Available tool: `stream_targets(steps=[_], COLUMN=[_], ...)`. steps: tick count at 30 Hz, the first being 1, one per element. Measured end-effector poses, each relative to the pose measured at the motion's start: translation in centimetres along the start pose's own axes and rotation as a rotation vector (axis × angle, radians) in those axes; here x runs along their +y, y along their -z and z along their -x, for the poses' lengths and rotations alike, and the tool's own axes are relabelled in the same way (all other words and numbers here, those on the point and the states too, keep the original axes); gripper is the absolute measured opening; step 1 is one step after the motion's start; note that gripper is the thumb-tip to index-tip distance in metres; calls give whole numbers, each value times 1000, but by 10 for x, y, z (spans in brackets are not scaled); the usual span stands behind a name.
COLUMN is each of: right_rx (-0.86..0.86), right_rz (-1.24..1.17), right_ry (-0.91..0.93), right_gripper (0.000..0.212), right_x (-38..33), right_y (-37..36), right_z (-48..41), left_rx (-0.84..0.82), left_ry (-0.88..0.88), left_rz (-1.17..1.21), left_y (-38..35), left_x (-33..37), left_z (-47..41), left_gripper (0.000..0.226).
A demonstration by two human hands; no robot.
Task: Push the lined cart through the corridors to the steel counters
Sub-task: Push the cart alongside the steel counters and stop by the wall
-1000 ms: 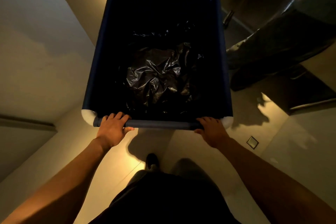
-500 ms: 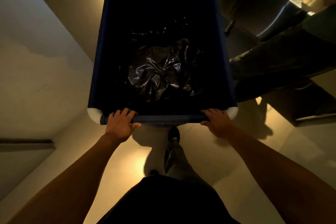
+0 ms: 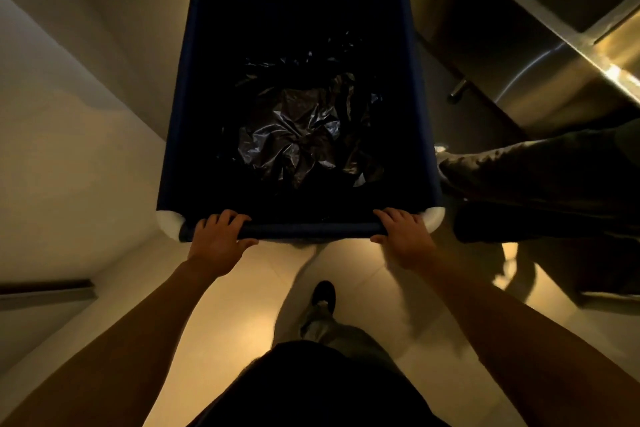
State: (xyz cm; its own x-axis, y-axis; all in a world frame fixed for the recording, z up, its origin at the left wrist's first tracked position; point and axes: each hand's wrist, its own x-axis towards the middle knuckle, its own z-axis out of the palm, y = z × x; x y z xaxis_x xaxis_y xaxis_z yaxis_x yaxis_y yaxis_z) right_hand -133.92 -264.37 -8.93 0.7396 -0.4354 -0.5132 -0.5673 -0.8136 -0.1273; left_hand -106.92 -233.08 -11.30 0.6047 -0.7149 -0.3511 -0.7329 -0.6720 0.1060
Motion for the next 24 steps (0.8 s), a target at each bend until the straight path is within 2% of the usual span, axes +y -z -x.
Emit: stream_targets(steps=[24], right_rx=[-3], right_rz=[177], right_ry=[108], right_gripper=[63], right_x=[38], right_y=[137], right_z=[-213], left_rx=[92], left_ry=[133], left_rz=[36], left_y=[60], left_x=[3], left_z=[-169], left_gripper=[57])
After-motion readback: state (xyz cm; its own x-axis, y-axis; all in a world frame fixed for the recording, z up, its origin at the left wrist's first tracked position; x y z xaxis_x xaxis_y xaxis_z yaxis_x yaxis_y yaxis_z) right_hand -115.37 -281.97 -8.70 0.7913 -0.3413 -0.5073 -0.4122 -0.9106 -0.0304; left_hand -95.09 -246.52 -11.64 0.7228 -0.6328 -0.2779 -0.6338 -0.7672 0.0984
